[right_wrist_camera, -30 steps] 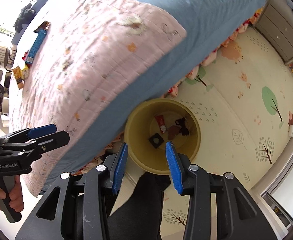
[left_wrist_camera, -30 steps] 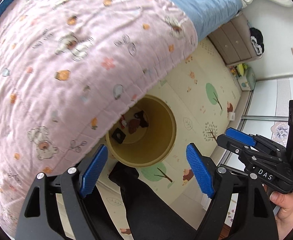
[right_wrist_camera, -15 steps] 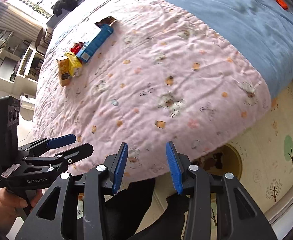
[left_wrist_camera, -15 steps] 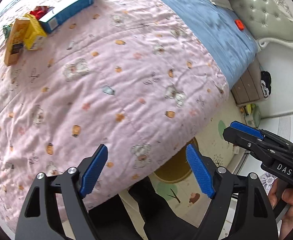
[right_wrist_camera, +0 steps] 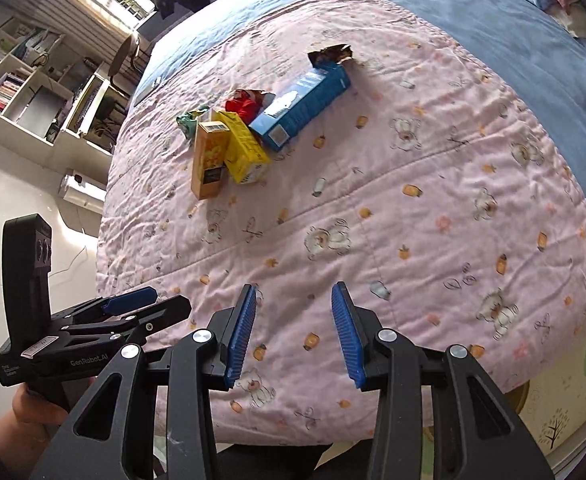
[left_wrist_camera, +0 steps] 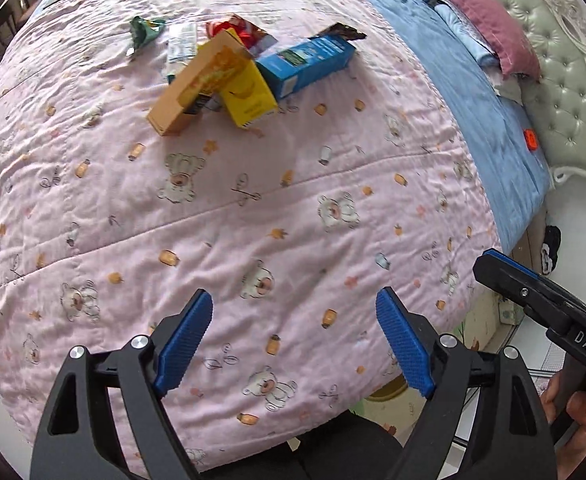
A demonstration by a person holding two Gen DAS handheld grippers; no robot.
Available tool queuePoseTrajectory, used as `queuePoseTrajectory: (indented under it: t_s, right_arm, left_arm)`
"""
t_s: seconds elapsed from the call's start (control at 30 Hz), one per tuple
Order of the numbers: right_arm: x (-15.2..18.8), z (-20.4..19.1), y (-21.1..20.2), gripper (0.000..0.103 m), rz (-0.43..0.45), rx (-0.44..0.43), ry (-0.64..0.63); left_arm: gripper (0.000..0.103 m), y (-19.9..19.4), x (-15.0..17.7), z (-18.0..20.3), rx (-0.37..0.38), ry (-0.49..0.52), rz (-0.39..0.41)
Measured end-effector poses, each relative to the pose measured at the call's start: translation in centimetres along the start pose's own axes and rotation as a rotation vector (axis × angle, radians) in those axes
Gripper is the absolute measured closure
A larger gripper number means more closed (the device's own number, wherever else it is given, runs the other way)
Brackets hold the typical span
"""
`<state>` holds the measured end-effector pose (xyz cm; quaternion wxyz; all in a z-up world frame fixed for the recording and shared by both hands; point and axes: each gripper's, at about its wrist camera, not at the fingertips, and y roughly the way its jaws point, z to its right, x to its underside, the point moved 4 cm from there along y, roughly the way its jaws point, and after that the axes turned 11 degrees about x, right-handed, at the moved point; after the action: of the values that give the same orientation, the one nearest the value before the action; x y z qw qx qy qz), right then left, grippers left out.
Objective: Collect trash
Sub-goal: 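Move both tools back toward the juice cartons on the quilt, then grasp the orange juice carton with the left tool while the right tool grasps the yellow carton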
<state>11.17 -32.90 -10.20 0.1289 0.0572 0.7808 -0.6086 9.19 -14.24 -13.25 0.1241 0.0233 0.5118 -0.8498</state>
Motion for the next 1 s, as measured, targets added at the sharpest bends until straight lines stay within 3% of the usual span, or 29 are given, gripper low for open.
queuePoseTrajectory:
  t_s: [0.17, 0.43, 0.53, 0.73, 0.87, 1.0]
  right_arm:
    - [-2.2, -2.9, 0.9, 0.064, -0.012, -0.017, -0.055]
    - [-6.3, -4.3, 4.3, 0.061, -0.059, -0.044, -0.178]
    - [-7.6, -4.1, 6.1, 0.061, -0.083, -0.049, -0.198]
    - [-9.3, -3.3, 10.0, 0.061, -0.141, -0.047, -0.186]
    - [-9.8, -2.8, 12.3, 0.061, -0.175, -0.044, -0.169]
    - [-9.9, -2.6, 14.1, 0.061, -0.200, -0.038, -0.152]
  left_arm:
    - [0.019, -1.1, -2.4, -2.9, -0.034, -0.035, 0.054]
    - [0.020, -0.4, -7.6, -5.2, -0.235, 0.103, 0.168]
    - [0.020, 0.8, -9.9, -6.3, -0.265, 0.116, 0.184]
    - [0.024, 4.7, -13.8, -8.8, -0.233, 0.146, 0.155]
    - [0.026, 6.6, -15.3, -10.4, -0.181, 0.115, 0.143]
    - [0.041, 7.9, -16.0, -10.9, -0.158, 0.119, 0.118]
